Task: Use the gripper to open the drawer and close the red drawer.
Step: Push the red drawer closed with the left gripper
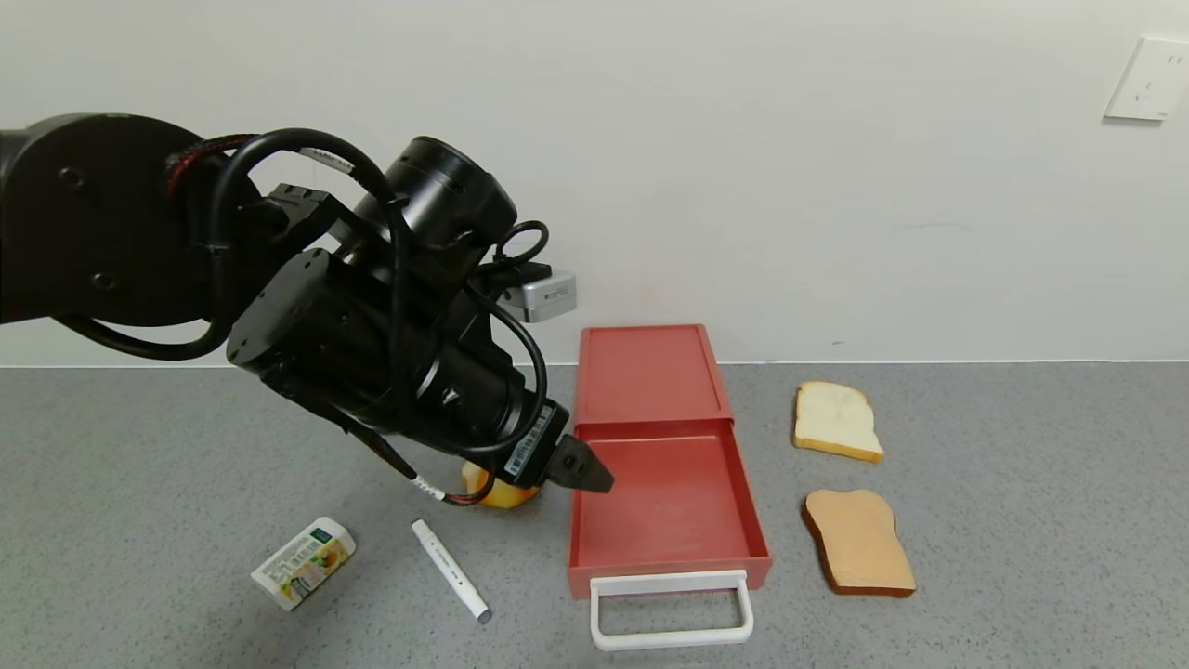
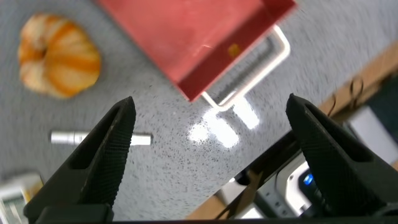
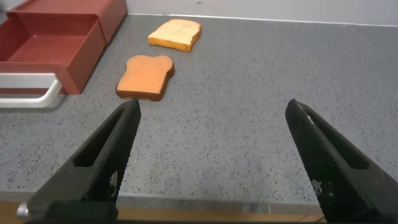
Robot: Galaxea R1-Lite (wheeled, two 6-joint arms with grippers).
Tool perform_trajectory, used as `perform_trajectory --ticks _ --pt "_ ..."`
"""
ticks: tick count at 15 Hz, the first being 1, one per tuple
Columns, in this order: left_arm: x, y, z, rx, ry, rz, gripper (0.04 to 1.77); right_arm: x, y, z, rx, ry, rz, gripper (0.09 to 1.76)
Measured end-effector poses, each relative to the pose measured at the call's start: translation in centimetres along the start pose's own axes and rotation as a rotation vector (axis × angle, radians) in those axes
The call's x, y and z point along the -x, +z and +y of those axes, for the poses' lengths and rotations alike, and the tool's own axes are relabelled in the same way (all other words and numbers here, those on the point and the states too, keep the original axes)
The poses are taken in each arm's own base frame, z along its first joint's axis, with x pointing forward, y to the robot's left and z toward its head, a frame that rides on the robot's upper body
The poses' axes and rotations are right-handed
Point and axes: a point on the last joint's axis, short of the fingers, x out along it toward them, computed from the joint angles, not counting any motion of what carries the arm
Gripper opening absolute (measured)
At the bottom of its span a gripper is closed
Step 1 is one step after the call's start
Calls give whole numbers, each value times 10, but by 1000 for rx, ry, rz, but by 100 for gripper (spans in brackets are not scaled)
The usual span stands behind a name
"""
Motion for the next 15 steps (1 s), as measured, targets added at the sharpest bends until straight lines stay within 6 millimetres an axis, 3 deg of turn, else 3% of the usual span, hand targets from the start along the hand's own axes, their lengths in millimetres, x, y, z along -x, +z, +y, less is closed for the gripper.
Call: perform_trajectory --ticks 4,10,15 --pt "-16 -6 -9 -235 -88 48 174 0 0 0 0 0 0 171" --pt "-50 -15 -55 -354 -187 150 174 0 0 0 0 0 0 171" --pt "-71 -28 -71 -441 -286 223 174 0 0 0 0 0 0 171"
